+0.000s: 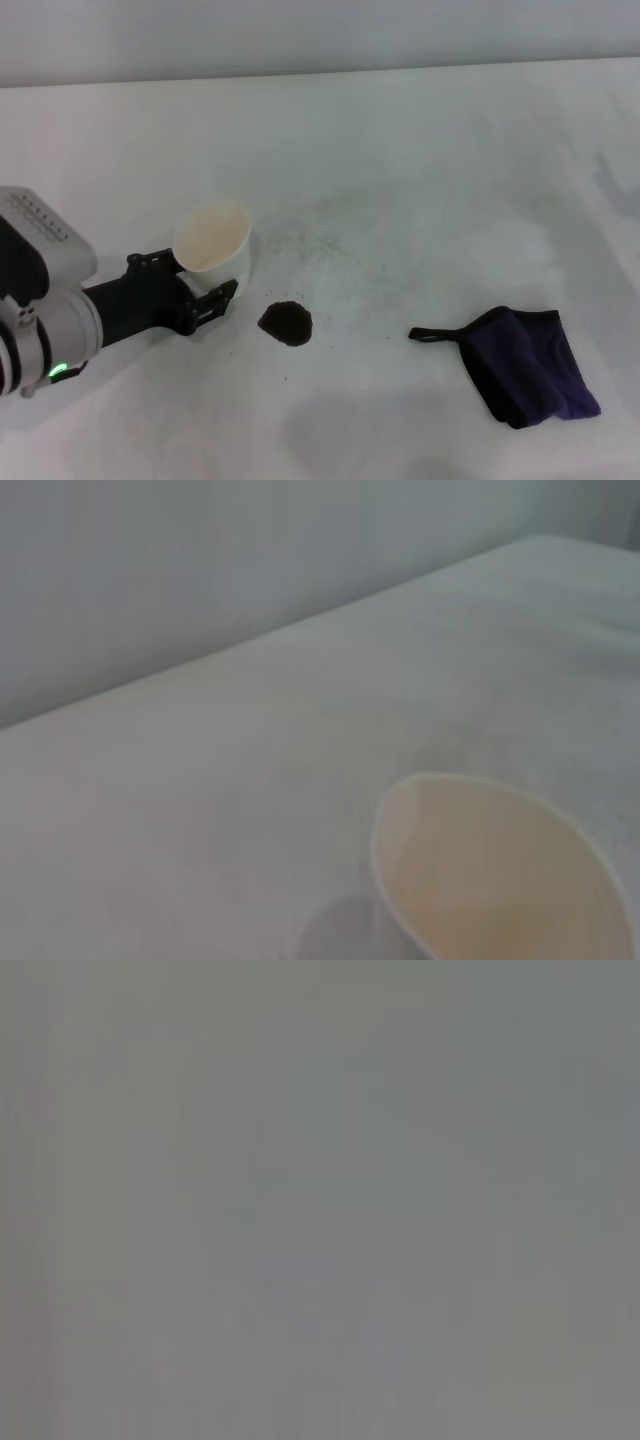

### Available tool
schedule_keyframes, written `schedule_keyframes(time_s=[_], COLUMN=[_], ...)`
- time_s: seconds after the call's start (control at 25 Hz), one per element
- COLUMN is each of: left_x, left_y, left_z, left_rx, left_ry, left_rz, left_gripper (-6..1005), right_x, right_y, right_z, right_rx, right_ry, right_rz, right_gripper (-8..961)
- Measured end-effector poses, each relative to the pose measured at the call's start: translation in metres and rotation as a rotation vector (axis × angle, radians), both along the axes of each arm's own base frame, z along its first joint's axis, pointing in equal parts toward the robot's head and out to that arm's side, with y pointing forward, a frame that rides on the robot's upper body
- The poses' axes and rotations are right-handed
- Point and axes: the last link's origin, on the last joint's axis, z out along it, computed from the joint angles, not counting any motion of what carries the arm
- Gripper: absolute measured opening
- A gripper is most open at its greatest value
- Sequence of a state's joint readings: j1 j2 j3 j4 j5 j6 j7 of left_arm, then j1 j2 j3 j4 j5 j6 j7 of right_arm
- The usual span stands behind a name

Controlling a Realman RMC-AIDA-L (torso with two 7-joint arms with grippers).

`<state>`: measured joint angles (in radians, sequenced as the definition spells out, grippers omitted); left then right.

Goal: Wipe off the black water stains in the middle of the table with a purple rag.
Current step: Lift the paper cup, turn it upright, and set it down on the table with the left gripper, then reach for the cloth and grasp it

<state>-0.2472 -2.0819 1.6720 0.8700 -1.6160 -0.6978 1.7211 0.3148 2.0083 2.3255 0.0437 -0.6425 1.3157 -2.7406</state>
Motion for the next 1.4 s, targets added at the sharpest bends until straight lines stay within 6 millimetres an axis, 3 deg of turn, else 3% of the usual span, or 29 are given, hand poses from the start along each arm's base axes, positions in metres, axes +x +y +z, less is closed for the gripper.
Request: schedule_keyframes(time_s=[0.28,0.72,0.92,1.12,1.4], left_x=[-0.008,-0.004,-0.010,-0.017,-0.032], left_y=[-0.004,-0.009,-0.012,-0.021,-0.044], left_z=[-0.001,-0.005,-0.004,0.000,0.004], left_rx=[0.014,0.024,0.041,0.062,0.078], left_ry=[0.033,0.038,0.048,0.045,0.037], left_rz=[-0.009,-0.075,-0.057,-0.028,0.026], left_gripper=[578,603,811,893,892], right_x=[0.000,0.000,0.000,0.000,0.001], right_y=[0.000,0.000,0.000,0.000,-0.001], right_z=[0.000,0.001,0.001,0.002,0.007], right_rx=[-0.001,-0.001,0.000,0.002,0.016], right_ry=[-0.001,-0.005,-0.006,-0.008,-0.029], right_rz=[0.000,0.001,0.003,0.003,0.014], right_gripper=[869,869,869,869,868])
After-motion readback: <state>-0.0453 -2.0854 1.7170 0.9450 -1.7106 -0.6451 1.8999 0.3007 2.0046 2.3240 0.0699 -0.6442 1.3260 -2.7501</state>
